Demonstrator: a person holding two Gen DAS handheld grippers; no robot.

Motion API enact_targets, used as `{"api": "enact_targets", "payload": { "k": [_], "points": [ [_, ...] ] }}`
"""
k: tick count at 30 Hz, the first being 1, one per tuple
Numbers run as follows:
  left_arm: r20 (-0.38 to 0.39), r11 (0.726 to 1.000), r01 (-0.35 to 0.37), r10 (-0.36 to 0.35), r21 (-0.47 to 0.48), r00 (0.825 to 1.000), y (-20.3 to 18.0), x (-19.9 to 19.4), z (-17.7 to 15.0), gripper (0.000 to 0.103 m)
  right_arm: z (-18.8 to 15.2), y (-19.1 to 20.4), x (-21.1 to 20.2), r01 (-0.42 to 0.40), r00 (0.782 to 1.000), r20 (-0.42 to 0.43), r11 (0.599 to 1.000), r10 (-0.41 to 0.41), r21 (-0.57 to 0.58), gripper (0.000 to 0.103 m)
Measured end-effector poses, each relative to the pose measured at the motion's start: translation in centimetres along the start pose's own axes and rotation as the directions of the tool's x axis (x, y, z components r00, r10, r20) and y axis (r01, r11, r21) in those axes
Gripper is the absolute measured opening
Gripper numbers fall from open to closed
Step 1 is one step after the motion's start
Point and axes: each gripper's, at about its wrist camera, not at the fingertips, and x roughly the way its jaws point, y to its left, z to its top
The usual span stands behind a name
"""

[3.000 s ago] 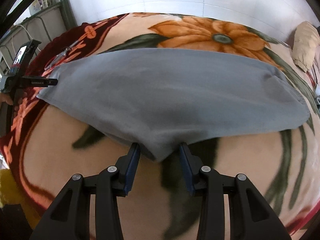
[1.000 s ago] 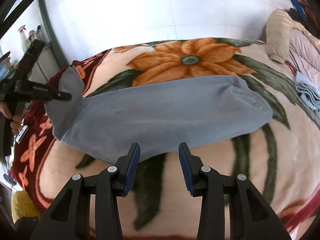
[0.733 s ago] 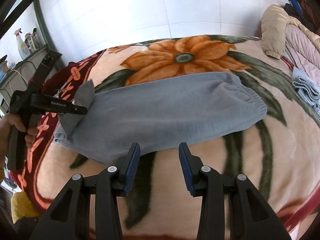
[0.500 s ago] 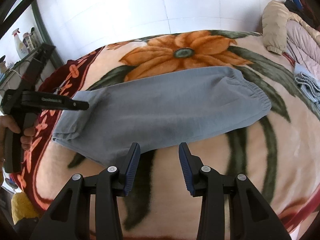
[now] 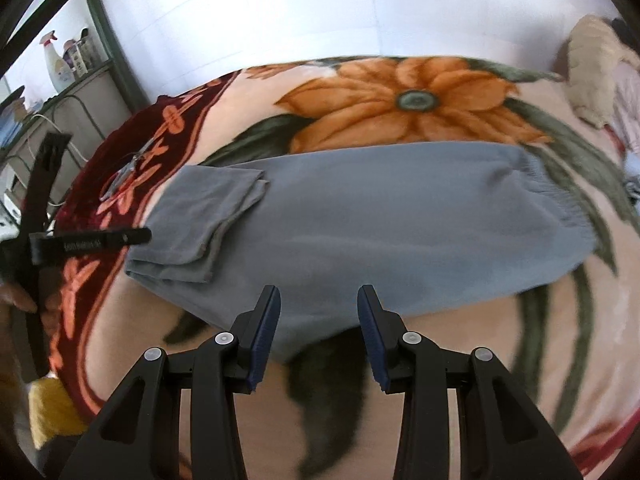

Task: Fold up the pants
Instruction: 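Grasp the folded edge with the right tool and lift it toward the waistband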

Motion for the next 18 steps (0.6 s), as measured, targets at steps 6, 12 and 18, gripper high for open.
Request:
{"api": "enact_targets", "payload": {
  "k": [6,12,18],
  "points": [
    [-0.026,0.997,0.002,-0.003,-0.075,1.0,2.4,1.3,-1.8,0.054,2.2,2.4,3.3,-0.064,0.995,-0.069,0.998,0.065,0.013,0.041],
    [-0.011,0.997,-0.013,0.012,-0.08,1.0,2.3,1.9,-2.5,0.058,4.1,4.6,6.9,-0.126,0.982,-0.133,0.991,0.132,0.054,0.049],
    [0.006,0.993,0.005,-0.005,-0.119,1.0,2.9,1.7,-2.8,0.062,4.8,6.3,10.8,-0.125,0.971,-0.194,0.988,0.141,0.091,0.049]
  ]
}}
